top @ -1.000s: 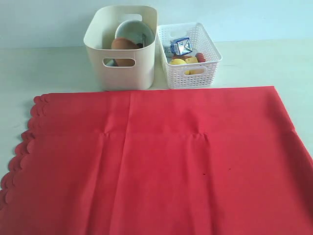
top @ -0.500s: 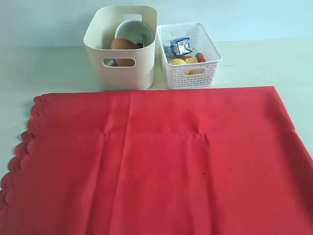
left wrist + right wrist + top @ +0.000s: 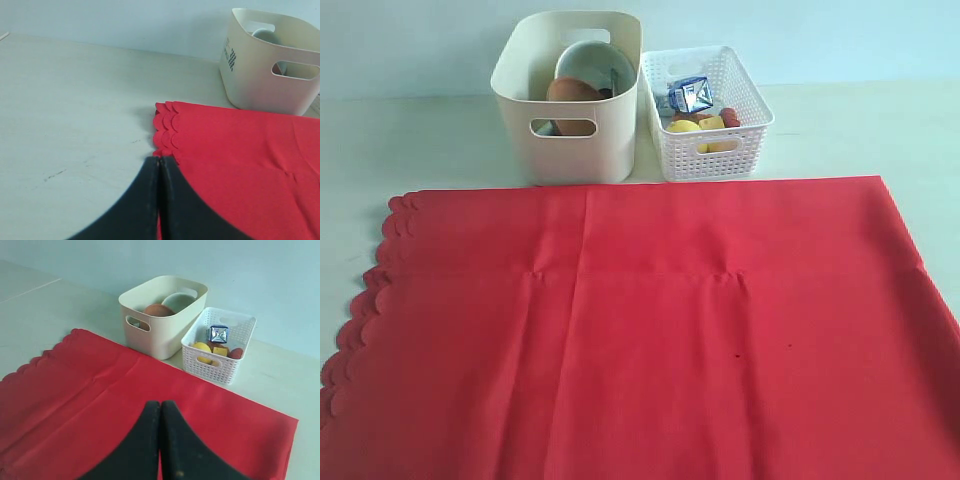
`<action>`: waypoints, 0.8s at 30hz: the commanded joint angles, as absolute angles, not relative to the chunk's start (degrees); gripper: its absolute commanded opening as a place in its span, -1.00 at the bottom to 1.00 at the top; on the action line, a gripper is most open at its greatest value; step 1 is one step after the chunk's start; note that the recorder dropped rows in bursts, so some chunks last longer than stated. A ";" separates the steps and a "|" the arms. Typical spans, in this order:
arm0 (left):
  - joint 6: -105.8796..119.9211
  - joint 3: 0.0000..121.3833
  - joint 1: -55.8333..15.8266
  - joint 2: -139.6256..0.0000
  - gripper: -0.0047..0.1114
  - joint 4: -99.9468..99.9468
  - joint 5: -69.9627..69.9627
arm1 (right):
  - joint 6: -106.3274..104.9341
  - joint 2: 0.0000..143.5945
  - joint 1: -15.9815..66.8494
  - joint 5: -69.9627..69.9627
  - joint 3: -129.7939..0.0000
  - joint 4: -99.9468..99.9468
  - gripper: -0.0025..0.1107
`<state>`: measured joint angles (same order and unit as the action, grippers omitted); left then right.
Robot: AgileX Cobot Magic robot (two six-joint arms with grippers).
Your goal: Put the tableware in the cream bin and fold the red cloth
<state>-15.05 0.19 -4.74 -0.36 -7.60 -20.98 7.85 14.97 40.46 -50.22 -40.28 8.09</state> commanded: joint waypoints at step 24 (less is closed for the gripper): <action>-14.86 15.87 -12.06 -22.18 -0.92 -7.19 -20.83 | 8.15 14.66 40.21 -49.55 -39.84 7.13 -0.95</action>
